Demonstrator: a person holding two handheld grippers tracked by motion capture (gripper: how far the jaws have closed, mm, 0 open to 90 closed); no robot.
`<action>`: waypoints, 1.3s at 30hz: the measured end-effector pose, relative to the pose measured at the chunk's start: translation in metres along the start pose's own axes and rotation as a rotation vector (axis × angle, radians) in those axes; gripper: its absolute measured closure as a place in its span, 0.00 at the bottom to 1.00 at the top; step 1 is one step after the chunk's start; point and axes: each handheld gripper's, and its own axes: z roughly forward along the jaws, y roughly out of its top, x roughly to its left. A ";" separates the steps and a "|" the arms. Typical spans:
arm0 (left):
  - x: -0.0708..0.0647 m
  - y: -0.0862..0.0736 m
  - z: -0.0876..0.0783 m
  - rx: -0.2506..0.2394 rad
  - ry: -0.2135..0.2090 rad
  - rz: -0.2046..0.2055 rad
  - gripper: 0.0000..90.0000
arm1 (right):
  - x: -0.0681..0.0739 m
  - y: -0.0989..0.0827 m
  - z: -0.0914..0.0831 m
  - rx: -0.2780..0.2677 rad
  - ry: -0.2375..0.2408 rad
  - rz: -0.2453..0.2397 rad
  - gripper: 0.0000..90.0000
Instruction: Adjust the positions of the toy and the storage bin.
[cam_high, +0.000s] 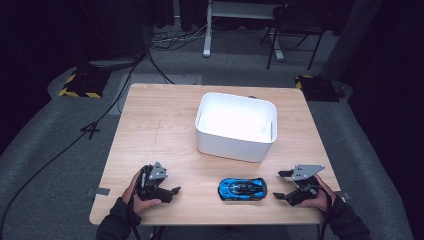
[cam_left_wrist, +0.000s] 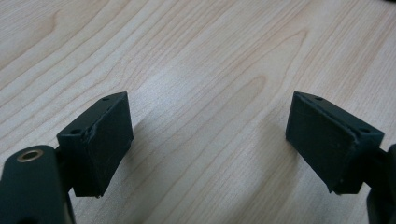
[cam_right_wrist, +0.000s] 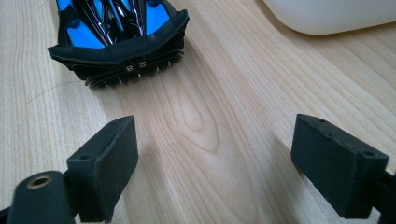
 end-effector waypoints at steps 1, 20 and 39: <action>0.000 0.000 0.000 0.000 0.000 0.000 0.17 | 0.000 0.000 0.000 0.000 0.000 -0.001 0.17; 0.000 0.000 -0.001 0.002 0.009 0.004 0.17 | 0.019 0.015 0.017 0.037 0.067 -0.073 0.04; 0.000 0.000 -0.001 0.003 0.011 0.005 0.17 | 0.030 0.040 0.045 0.050 0.119 -0.121 0.01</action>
